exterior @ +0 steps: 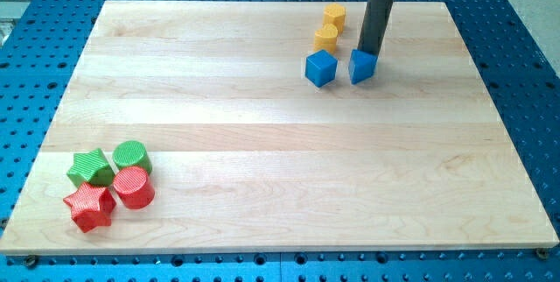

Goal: Move the blue triangle towards the blue cube

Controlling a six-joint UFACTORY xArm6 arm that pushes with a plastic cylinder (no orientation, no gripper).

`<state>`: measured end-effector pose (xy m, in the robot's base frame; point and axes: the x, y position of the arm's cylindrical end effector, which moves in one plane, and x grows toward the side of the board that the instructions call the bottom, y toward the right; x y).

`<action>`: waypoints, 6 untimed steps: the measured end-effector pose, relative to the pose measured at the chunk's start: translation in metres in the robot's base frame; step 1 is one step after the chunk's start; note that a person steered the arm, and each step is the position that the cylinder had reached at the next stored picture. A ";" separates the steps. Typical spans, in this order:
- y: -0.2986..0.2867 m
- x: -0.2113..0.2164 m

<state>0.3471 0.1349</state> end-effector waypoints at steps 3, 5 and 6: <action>-0.027 0.068; -0.036 0.137; -0.048 0.115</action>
